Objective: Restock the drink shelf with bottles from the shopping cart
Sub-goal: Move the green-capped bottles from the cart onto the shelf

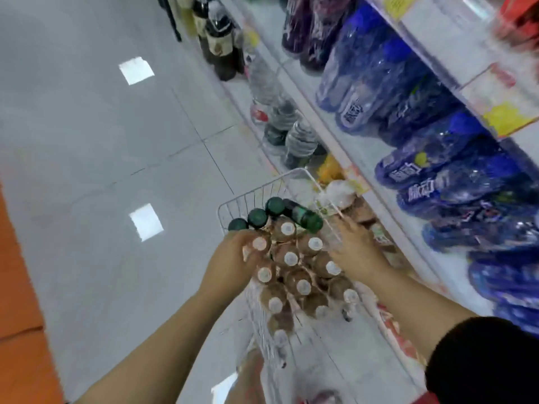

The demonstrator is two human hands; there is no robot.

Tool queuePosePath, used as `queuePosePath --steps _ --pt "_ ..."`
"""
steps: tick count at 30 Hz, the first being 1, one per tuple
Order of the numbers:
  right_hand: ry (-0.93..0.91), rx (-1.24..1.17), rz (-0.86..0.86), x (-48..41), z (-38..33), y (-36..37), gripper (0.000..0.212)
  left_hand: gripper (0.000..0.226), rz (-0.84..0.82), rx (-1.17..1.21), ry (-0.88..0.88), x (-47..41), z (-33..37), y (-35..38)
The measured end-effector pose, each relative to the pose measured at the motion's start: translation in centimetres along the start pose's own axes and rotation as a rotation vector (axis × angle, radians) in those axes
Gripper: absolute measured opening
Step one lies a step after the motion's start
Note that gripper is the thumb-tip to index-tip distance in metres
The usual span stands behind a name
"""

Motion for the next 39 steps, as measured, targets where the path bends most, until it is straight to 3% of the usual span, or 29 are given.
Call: queuePosePath --steps 5,11,16,21,25,29,39 --pt "-0.005 0.181 0.038 -1.1 0.8 1.5 0.062 0.037 -0.009 -0.102 0.030 -6.0 -2.1 1.6" --pt "-0.037 0.191 0.002 -1.3 2.1 1.5 0.066 0.048 -0.134 -0.890 0.068 -10.4 -2.7 3.7" --pt "-0.047 0.096 0.057 -1.4 2.7 2.1 0.063 0.050 -0.108 -1.042 0.123 -11.5 -2.3 4.5" --pt "-0.153 -0.145 0.333 -1.0 1.1 2.5 0.041 0.057 -0.091 -0.921 0.131 -11.3 -2.7 3.7" --pt "-0.007 -0.371 0.164 -3.1 -0.3 4.2 0.046 0.064 -0.003 -0.658 0.159 -8.9 -1.7 1.2" --pt "0.116 -0.317 0.062 -6.4 -0.3 5.6 0.055 0.064 0.116 -0.363 0.248 -5.2 -1.3 -1.5" --pt "0.073 -0.369 0.290 -9.1 -1.4 7.7 0.051 0.061 0.244 -0.130 0.249 -2.7 -2.4 -2.1"
Point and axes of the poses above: each hand's wrist, its own x-axis away from the middle knuckle, its own y-axis out of the palm, z = x × y, the point moved 3 cm from there along -x, towards the middle knuckle, and after that the axes turned 3 degrees about -y, right-handed, at the moved point
